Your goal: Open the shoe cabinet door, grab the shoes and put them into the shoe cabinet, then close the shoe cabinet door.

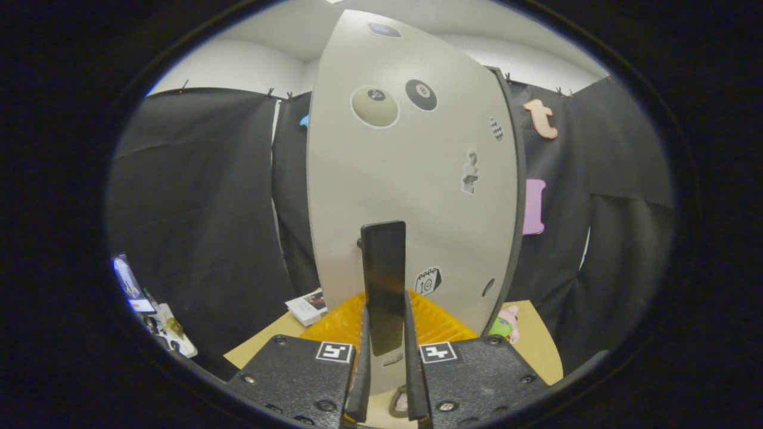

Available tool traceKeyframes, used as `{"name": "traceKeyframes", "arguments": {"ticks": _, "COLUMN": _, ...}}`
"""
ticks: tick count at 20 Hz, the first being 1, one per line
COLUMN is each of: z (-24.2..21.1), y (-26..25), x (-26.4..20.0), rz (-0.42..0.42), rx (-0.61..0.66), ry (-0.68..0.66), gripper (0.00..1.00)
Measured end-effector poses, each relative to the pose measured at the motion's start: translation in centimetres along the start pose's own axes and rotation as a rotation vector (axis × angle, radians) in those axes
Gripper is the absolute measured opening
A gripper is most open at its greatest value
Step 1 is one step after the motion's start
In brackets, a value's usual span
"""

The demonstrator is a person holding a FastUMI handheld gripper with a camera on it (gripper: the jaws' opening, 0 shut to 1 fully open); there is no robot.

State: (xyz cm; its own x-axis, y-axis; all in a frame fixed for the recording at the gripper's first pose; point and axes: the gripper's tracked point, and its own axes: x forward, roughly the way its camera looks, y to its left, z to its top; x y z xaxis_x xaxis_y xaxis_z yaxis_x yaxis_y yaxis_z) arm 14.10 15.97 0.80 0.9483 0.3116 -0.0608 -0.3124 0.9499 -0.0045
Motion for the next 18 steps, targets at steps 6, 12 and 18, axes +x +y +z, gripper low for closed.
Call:
{"name": "traceKeyframes", "arguments": {"ticks": 6, "z": -0.6, "y": -5.6, "x": -4.5, "rz": -0.054, "rx": 0.034, "ry": 0.006, "gripper": 0.23}}
{"name": "traceKeyframes", "arguments": {"ticks": 12, "z": -0.8, "y": -11.2, "x": -6.5, "rz": -0.096, "rx": 0.038, "ry": 0.026, "gripper": 0.10}}
{"name": "traceKeyframes", "arguments": {"ticks": 18, "z": -0.2, "y": -14.6, "x": -7.3, "rz": -0.041, "rx": 0.001, "ry": 0.042, "gripper": 0.05}}
